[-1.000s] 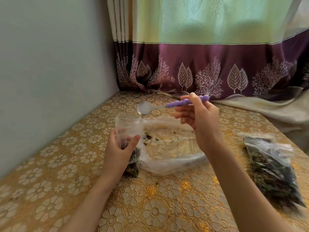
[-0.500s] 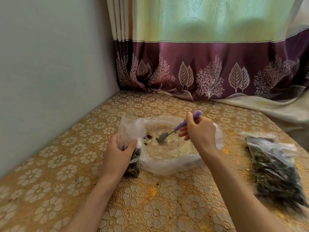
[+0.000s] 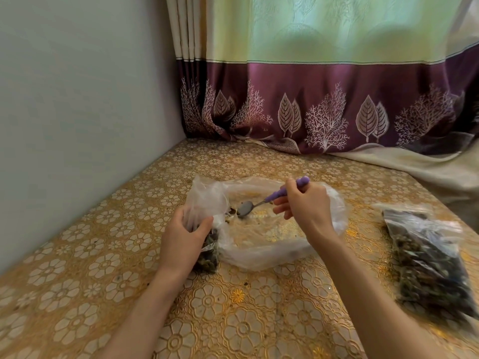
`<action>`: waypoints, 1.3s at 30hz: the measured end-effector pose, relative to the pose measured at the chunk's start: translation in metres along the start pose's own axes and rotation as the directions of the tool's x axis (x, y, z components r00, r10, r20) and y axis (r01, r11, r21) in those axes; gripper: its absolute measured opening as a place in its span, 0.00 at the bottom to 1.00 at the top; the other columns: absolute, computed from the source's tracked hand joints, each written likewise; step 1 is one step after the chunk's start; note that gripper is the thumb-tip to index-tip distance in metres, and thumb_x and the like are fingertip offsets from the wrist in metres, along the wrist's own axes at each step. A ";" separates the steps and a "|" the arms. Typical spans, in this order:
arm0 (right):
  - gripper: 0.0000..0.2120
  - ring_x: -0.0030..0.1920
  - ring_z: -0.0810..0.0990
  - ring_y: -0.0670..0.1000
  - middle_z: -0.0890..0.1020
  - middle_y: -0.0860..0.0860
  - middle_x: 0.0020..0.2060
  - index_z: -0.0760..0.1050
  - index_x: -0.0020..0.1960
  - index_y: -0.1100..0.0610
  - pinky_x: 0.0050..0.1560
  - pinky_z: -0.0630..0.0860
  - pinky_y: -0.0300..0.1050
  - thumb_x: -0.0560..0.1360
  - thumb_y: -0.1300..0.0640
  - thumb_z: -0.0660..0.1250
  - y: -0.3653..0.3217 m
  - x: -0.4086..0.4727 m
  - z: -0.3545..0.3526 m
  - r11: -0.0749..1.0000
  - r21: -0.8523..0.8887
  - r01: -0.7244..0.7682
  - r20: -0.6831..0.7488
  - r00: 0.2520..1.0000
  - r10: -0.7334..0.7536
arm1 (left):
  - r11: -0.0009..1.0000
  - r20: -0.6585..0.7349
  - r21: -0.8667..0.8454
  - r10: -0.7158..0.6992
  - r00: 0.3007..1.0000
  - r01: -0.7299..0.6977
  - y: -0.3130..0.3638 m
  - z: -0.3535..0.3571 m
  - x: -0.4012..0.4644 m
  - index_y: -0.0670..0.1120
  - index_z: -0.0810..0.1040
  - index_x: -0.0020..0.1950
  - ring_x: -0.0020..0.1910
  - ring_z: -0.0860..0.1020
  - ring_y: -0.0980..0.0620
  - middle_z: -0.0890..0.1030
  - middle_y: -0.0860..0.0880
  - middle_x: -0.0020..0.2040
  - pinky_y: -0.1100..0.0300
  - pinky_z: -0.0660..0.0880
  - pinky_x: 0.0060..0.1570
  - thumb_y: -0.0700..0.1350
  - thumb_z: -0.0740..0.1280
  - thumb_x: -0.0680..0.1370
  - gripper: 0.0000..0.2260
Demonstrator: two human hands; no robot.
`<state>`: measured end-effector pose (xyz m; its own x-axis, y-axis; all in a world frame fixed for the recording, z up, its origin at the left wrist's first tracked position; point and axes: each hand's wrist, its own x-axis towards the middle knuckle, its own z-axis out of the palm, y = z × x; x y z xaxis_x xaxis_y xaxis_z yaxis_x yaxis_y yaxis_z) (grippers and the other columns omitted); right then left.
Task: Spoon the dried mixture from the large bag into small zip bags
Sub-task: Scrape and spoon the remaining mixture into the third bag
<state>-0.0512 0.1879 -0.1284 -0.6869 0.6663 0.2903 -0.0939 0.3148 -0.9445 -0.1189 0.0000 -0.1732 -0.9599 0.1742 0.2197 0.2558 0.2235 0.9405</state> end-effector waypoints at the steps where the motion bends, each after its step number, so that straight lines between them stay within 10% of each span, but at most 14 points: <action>1: 0.21 0.28 0.81 0.52 0.84 0.56 0.31 0.78 0.31 0.60 0.27 0.74 0.41 0.80 0.59 0.57 0.000 -0.001 0.001 1.000 0.004 0.002 0.000 1.000 -0.002 | 1.000 -0.005 -0.022 -0.007 1.000 0.007 0.001 0.000 0.000 0.48 0.74 0.57 0.50 0.78 0.56 0.79 0.54 0.50 0.60 0.75 0.48 0.48 0.69 0.74 0.13; 15: 0.23 0.30 0.82 0.48 0.85 0.60 0.38 0.82 0.32 0.59 0.27 0.74 0.35 0.81 0.59 0.57 0.007 -0.010 0.027 0.914 0.251 -0.320 0.261 0.931 0.255 | 0.983 -0.059 -0.169 0.060 0.996 -0.069 0.009 -0.004 0.007 0.58 0.76 0.55 0.46 0.79 0.64 0.80 0.58 0.48 0.63 0.76 0.47 0.36 0.66 0.75 0.17; 24: 0.18 0.33 0.81 0.51 0.84 0.62 0.39 0.76 0.34 0.66 0.25 0.74 0.34 0.79 0.64 0.57 0.005 -0.011 0.033 0.654 0.500 -0.567 0.330 0.823 0.462 | 0.978 -0.055 -0.182 0.096 0.994 -0.105 0.004 -0.005 0.010 0.62 0.76 0.49 0.41 0.81 0.62 0.83 0.55 0.45 0.69 0.75 0.36 0.38 0.67 0.75 0.17; 33: 0.17 0.27 0.80 0.46 0.84 0.55 0.31 0.77 0.39 0.65 0.26 0.74 0.33 0.81 0.59 0.57 -0.004 -0.002 0.010 0.780 0.458 -0.426 0.175 0.903 0.391 | 0.989 -0.118 -0.058 0.126 0.985 -0.134 0.005 -0.005 0.011 0.54 0.76 0.52 0.55 0.76 0.47 0.74 0.46 0.58 0.50 0.75 0.54 0.48 0.71 0.72 0.11; 39: 0.17 0.28 0.80 0.48 0.84 0.57 0.34 0.78 0.39 0.64 0.26 0.73 0.35 0.80 0.58 0.58 -0.032 0.000 -0.010 0.849 0.469 -0.245 0.080 0.969 0.236 | 0.985 -0.043 -0.116 0.127 0.991 -0.131 0.010 -0.004 0.002 0.50 0.76 0.51 0.46 0.79 0.44 0.81 0.43 0.47 0.50 0.76 0.47 0.66 0.66 0.64 0.24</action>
<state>-0.0409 0.1850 -0.0963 -0.7449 0.6656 0.0462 -0.2491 -0.2132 -0.9447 -0.1187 -0.0012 -0.1625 -0.9238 0.1593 0.3480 0.3642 0.0865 0.9273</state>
